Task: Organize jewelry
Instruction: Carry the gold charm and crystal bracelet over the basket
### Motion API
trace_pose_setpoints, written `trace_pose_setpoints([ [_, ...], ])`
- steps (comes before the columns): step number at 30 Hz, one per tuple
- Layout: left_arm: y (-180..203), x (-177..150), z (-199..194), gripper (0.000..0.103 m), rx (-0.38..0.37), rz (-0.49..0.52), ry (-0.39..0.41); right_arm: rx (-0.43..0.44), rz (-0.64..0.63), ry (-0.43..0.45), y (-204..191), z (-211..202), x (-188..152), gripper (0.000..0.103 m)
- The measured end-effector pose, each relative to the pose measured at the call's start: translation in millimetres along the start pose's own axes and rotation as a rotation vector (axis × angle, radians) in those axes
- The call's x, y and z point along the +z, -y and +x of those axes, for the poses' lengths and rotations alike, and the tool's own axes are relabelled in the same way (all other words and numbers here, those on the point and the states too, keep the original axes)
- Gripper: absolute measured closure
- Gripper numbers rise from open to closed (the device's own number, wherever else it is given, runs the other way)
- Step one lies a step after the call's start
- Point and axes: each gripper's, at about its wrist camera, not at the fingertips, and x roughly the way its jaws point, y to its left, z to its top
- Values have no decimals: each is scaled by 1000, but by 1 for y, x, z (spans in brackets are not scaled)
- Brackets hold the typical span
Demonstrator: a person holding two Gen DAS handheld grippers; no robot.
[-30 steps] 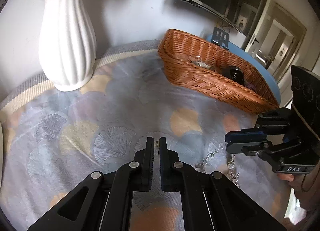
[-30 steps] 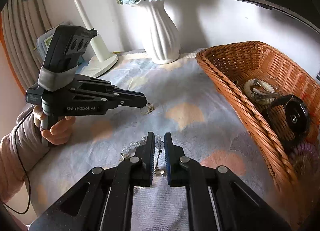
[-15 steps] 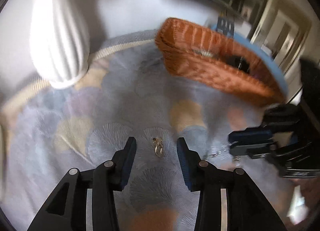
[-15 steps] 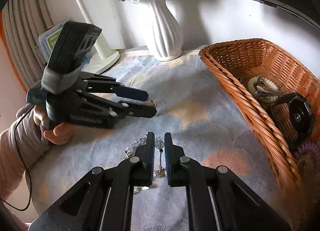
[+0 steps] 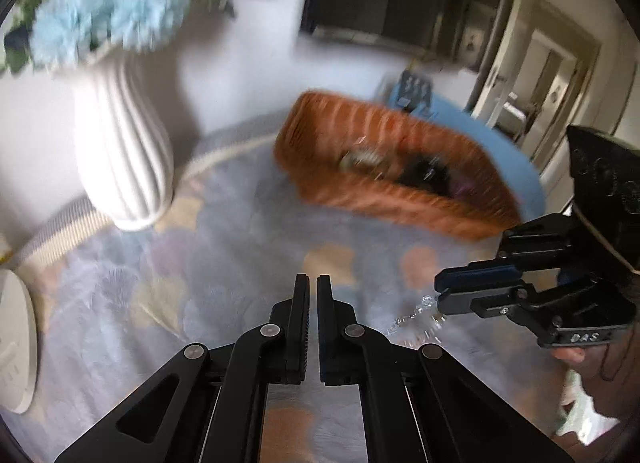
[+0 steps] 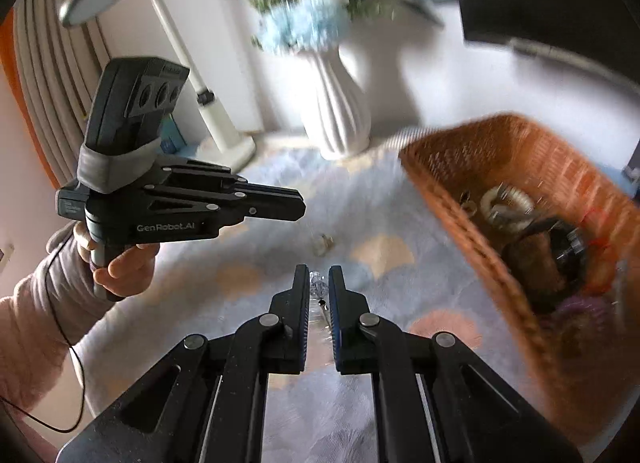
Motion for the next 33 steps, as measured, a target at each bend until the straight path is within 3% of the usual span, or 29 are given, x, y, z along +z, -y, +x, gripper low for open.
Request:
trace_pose_setpoints([
  [5, 8, 12, -25, 100, -19, 9, 57, -21, -11, 74, -4, -45, 13, 92],
  [7, 6, 13, -18, 97, -20, -6, 30, -21, 2, 98, -2, -59, 13, 92],
  [11, -7, -7, 17, 76, 16, -62, -76, -22, 20, 102, 2, -68, 3, 92],
  [17, -8, -29, 54, 74, 47, -84, -166, -27, 37, 51, 12, -56, -14, 92],
  [19, -6, -29, 56, 74, 75, -78, -145, -26, 46, 40, 16, -51, -17, 92],
  [24, -3, -26, 64, 76, 119, -64, -132, -14, 64, 24, 23, -42, -25, 92],
  [26, 4, -27, 65, 100, 155, -21, -130, -13, 67, 20, 24, -39, -26, 92],
  [33, 10, -27, 55, 101, 120, 27, -92, -18, 64, 44, 23, -49, -22, 92],
])
